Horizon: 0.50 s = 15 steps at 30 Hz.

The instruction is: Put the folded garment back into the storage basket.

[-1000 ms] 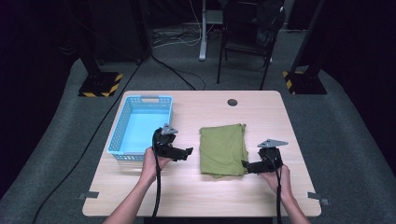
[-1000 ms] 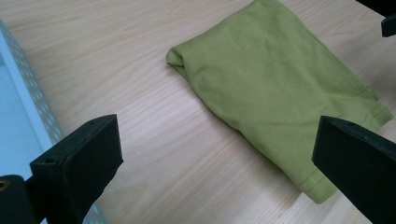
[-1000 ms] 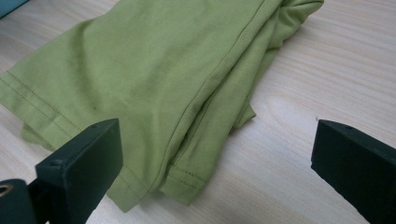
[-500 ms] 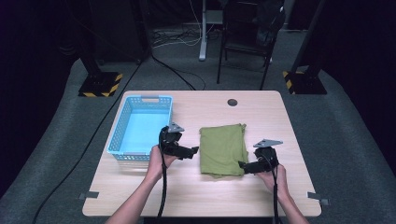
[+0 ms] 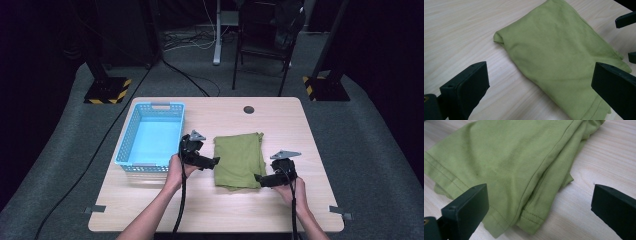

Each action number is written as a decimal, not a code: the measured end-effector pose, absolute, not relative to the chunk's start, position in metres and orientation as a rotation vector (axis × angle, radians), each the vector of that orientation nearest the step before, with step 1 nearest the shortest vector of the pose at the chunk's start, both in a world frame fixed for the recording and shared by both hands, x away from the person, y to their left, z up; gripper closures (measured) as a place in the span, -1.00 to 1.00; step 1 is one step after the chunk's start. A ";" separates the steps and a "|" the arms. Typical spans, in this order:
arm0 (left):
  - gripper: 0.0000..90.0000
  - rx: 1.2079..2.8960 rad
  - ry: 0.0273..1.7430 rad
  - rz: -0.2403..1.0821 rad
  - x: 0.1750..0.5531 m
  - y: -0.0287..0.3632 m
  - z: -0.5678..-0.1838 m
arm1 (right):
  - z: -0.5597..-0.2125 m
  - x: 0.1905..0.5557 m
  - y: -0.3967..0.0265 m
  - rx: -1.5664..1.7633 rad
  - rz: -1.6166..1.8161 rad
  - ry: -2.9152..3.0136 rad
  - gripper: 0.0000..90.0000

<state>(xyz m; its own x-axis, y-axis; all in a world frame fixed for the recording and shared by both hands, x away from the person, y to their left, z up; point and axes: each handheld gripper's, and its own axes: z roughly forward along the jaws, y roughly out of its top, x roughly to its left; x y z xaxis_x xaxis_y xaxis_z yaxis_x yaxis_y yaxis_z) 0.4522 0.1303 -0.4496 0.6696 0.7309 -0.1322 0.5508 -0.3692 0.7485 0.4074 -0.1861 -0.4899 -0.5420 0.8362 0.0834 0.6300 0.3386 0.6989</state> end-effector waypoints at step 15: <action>-0.98 2.086 1.002 0.256 0.471 0.111 -0.457 | -0.492 0.407 -0.184 1.307 1.001 2.325 -0.99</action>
<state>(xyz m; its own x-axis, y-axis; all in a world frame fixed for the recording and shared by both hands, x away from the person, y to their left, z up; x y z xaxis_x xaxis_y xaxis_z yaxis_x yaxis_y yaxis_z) 0.4707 0.1107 -0.4573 0.6670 0.7305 -0.1465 0.5709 -0.3748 0.7305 0.4066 -0.1838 -0.4924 -0.5457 0.8342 0.0797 0.6314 0.3467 0.6937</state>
